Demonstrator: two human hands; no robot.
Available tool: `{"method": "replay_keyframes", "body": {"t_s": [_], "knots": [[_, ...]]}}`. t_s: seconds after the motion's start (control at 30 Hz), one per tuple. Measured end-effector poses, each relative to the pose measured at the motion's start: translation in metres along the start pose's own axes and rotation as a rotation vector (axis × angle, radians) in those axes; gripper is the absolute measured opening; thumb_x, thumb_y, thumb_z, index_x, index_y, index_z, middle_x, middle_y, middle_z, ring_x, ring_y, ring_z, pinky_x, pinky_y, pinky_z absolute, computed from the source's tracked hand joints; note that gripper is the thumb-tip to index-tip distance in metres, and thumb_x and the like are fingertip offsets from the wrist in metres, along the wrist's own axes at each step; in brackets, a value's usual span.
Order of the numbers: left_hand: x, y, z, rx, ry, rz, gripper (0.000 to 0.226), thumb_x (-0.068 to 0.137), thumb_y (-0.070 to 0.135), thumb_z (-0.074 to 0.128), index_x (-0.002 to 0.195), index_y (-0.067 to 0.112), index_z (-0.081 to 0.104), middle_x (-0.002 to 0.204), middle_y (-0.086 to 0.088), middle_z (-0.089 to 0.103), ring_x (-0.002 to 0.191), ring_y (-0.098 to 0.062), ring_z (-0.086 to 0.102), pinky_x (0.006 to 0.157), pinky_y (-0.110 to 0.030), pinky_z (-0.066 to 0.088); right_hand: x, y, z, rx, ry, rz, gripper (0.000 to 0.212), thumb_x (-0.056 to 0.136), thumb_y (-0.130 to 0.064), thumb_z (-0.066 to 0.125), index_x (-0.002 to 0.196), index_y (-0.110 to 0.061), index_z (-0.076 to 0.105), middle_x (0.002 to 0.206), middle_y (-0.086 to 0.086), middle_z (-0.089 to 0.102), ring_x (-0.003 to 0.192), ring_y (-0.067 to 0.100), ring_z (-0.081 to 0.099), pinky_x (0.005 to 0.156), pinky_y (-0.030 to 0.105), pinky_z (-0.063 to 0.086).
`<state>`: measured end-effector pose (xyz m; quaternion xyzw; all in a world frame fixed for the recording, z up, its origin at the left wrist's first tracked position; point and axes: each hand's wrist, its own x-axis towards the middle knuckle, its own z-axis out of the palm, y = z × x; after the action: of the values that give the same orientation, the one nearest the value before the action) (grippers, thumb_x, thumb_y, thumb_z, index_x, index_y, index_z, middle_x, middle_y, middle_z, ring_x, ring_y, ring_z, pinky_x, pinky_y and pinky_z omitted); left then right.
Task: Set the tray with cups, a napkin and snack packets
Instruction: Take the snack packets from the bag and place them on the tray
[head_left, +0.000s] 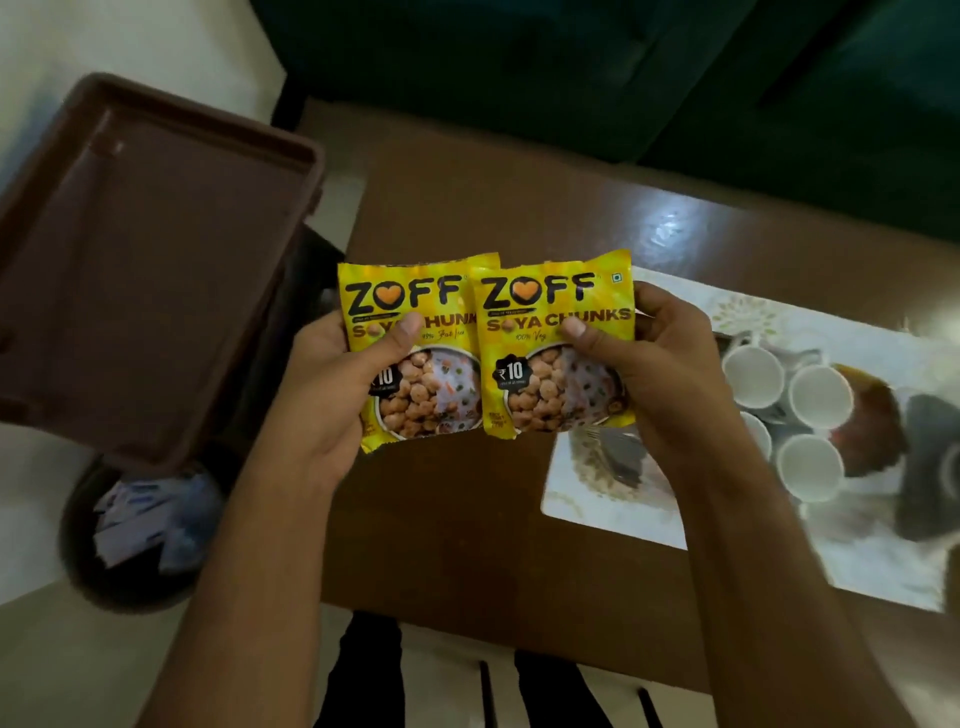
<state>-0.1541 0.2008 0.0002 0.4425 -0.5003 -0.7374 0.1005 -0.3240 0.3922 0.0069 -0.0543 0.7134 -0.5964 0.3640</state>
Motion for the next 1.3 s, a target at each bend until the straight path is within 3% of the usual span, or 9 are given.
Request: {"method": "replay_keyframes", "body": {"t_s": [0.13,0.37,0.57,0.73,0.87,0.93,1.0,1.1,1.3], "knots": [[-0.008,-0.013,0.059,0.024,-0.044,-0.051,0.008,0.09,0.028,0.077,0.095,0.03,0.083,0.112,-0.002,0.082,0.104,-0.022,0.08,0.09,-0.044,0.062,-0.014,0.005,-0.064,0.042,0.1,-0.004,0.028,0.089,-0.012,0.079,0.116,-0.008,0.074,0.104,0.007,0.083,0.096,0.028,0.081,0.078,0.047,0.065],[-0.007,-0.035,0.134,0.044,-0.097,-0.109,0.014,0.096,0.034,0.071,0.098,0.026,0.082,0.112,-0.004,0.082,0.101,-0.025,0.08,0.076,-0.04,0.067,-0.027,0.019,-0.154,0.112,0.24,0.009,0.02,0.098,-0.017,0.07,0.115,-0.008,0.076,0.106,0.009,0.082,0.099,0.03,0.08,0.089,0.057,0.063],[-0.003,-0.049,0.167,0.122,-0.083,-0.074,0.015,0.098,0.032,0.07,0.105,0.021,0.077,0.113,-0.004,0.082,0.105,-0.024,0.079,0.091,-0.046,0.063,-0.04,0.031,-0.222,0.115,0.401,-0.006,0.012,0.101,-0.016,0.067,0.102,-0.013,0.079,0.096,0.004,0.084,0.091,0.028,0.081,0.083,0.055,0.065],[0.006,-0.052,0.175,0.178,-0.042,-0.058,0.011,0.1,0.03,0.069,0.099,0.026,0.079,0.111,-0.001,0.082,0.101,-0.022,0.081,0.087,-0.044,0.062,-0.049,0.041,-0.264,0.076,0.488,-0.029,0.015,0.101,-0.015,0.067,0.109,-0.008,0.078,0.102,0.01,0.082,0.097,0.032,0.08,0.082,0.052,0.065],[0.01,-0.056,0.18,0.202,-0.027,-0.053,0.01,0.1,0.029,0.069,0.1,0.026,0.078,0.109,-0.001,0.083,0.097,-0.022,0.081,0.073,-0.037,0.066,-0.051,0.049,-0.282,0.017,0.54,-0.038,0.012,0.101,-0.015,0.066,0.098,-0.017,0.078,0.087,-0.004,0.083,0.085,0.022,0.081,0.06,0.033,0.064],[0.011,-0.058,0.183,0.218,-0.016,-0.055,0.01,0.1,0.028,0.069,0.102,0.023,0.078,0.107,-0.001,0.083,0.096,-0.022,0.082,0.072,-0.037,0.067,-0.051,0.051,-0.288,-0.016,0.564,-0.038,0.012,0.101,-0.014,0.066,0.1,-0.016,0.078,0.085,-0.007,0.083,0.084,0.018,0.081,0.062,0.029,0.062],[0.013,-0.061,0.187,0.231,-0.007,-0.068,0.011,0.099,0.028,0.07,0.104,0.021,0.077,0.106,-0.002,0.083,0.093,-0.023,0.082,0.069,-0.037,0.067,-0.05,0.055,-0.292,-0.075,0.599,-0.045,0.011,0.101,-0.014,0.066,0.103,-0.015,0.077,0.085,-0.007,0.082,0.087,0.018,0.08,0.071,0.033,0.063],[0.015,-0.068,0.193,0.256,0.006,-0.086,0.011,0.1,0.028,0.07,0.104,0.019,0.076,0.105,-0.002,0.083,0.092,-0.024,0.082,0.067,-0.036,0.067,-0.047,0.061,-0.295,-0.186,0.643,-0.055,0.01,0.099,-0.016,0.067,0.104,-0.016,0.075,0.093,0.003,0.079,0.094,0.028,0.079,0.085,0.051,0.064],[0.018,-0.081,0.205,0.304,0.034,-0.1,0.007,0.1,0.024,0.07,0.098,0.022,0.076,0.102,-0.001,0.084,0.092,-0.024,0.082,0.085,-0.047,0.065,-0.042,0.07,-0.308,-0.333,0.735,-0.042,0.021,0.093,-0.026,0.067,0.103,-0.009,0.074,0.1,0.012,0.078,0.096,0.034,0.076,0.087,0.058,0.061]]}}
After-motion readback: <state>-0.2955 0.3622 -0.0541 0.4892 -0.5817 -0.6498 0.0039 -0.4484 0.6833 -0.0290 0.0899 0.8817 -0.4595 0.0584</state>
